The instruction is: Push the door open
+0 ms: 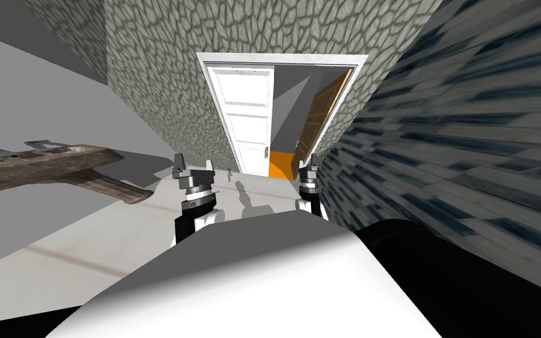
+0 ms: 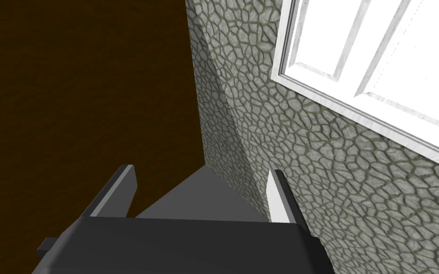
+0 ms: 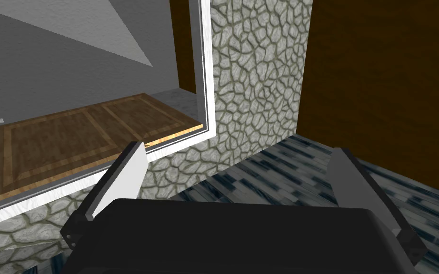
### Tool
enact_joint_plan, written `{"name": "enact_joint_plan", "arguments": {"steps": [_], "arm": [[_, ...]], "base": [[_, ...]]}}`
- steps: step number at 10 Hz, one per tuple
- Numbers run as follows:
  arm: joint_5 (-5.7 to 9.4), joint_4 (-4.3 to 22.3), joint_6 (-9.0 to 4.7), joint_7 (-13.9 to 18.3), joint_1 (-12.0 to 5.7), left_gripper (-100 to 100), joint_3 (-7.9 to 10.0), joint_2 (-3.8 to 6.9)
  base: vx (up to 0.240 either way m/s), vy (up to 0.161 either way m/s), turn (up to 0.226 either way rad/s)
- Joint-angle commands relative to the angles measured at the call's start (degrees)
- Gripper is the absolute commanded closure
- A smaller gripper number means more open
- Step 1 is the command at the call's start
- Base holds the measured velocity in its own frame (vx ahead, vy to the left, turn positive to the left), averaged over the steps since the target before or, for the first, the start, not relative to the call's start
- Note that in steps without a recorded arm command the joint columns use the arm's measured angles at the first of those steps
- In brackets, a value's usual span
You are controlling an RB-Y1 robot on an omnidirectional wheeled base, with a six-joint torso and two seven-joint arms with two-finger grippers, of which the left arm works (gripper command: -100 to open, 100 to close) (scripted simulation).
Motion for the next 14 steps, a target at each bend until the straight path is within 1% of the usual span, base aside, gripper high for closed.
{"name": "enact_joint_plan", "arguments": {"steps": [1, 3, 5, 8, 14], "arm": [[0.45, 1.8, -0.48, 1.1, -0.65, -100, 0.01, 0.65], [1.07, 4.4, -1.16, 2.7, -1.57, -100, 0.02, 1.42], [1.89, 7.7, -2.04, 4.8, -2.76, -100, 0.03, 2.27], [2.58, 10.5, -2.8, 6.5, -3.78, -100, 0.04, 2.94], [4.32, 17.6, -4.68, 10.9, -6.32, -100, 0.06, 4.21]], "base": [[0.063, -0.003, -0.088], [0.128, -0.01, -0.072], [0.148, -0.007, -0.087], [0.115, -0.011, -0.054], [0.093, -0.003, -0.068]]}}
